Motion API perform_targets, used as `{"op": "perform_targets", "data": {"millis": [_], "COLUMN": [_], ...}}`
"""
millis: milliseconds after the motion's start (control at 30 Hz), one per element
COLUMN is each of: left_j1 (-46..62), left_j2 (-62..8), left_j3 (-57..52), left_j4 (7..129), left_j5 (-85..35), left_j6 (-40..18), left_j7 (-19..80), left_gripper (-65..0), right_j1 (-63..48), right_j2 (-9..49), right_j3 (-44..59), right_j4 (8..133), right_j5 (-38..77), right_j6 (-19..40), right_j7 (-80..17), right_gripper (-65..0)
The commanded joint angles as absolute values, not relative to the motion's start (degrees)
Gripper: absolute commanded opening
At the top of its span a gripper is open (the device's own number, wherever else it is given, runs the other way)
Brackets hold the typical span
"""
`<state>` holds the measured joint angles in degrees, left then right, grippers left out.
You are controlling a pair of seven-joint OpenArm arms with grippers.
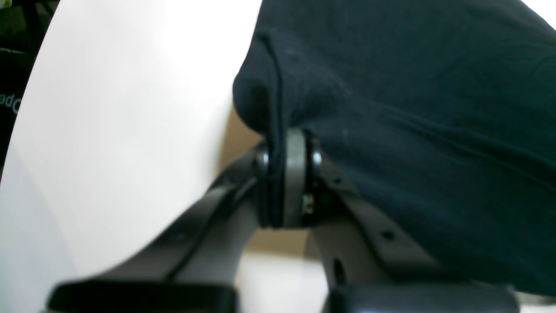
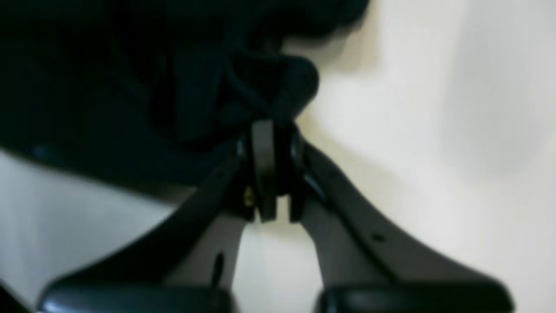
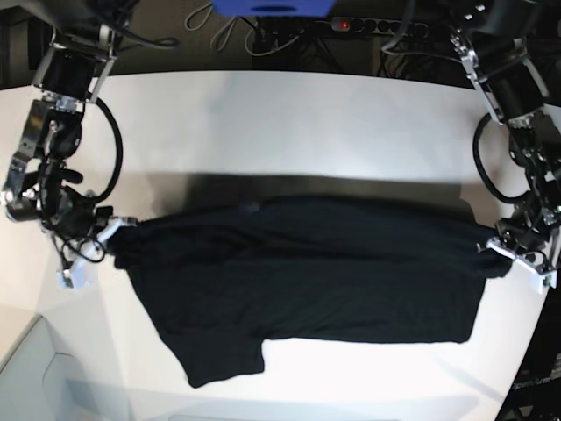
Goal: Layout the t-shirt on the table in an organized manner, then fold the t-shirt properly
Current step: 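Pull the held shirt edge with both grippers away from the shirt body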
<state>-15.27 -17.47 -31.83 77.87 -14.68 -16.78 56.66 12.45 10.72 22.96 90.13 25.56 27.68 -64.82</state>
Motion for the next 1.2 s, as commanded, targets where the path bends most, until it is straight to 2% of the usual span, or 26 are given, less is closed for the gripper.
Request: {"op": "perform_targets", "data": {"millis": [0,200,367,467,600,933,1167], "left_j1": [-16.8,-16.7,-16.7,-16.7,-16.5,-10.8,-1.1], "left_j2": [-18.9,-19.8,-19.6,-19.7,-19.4,-19.3,-18.9], "left_j3": [-32.1,-31.5,-32.0,-32.0,-34.9,-36.1,-36.2], "left_j4": [79.0,78.4,81.1,82.2,85.5,86.5,91.6], "left_j5": [-15.2,-15.2,-15.2,-15.2,-15.2,-15.2,-15.2], "left_j6": [-16.7,-16.7,-16.7,-16.7,-16.7,-16.7,-16.7], "left_j7": [55.3,57.3,59.2,59.8,61.4,62.5,62.2], "left_gripper": [-65.0,-65.0,-65.0,-65.0,-65.0,-65.0,-65.0], "right_j1": [13.5,12.3,10.9,10.9,10.9,3.0,-4.9], "right_j2": [11.3,17.0,16.8,15.1,12.4,12.6,11.0], "right_j3": [24.1,12.3,16.0,21.9,31.3,28.6,28.5], "right_j4": [90.9,89.0,93.4,96.5,98.2,98.7,98.8], "right_j5": [25.2,25.3,25.4,25.5,25.4,25.4,25.4], "right_j6": [28.1,28.1,28.4,28.5,32.9,33.6,33.6], "right_j7": [-64.9,-68.9,-68.4,-68.3,-68.8,-66.9,-61.9], "right_gripper": [-65.0,-65.0,-65.0,-65.0,-65.0,-65.0,-65.0]}}
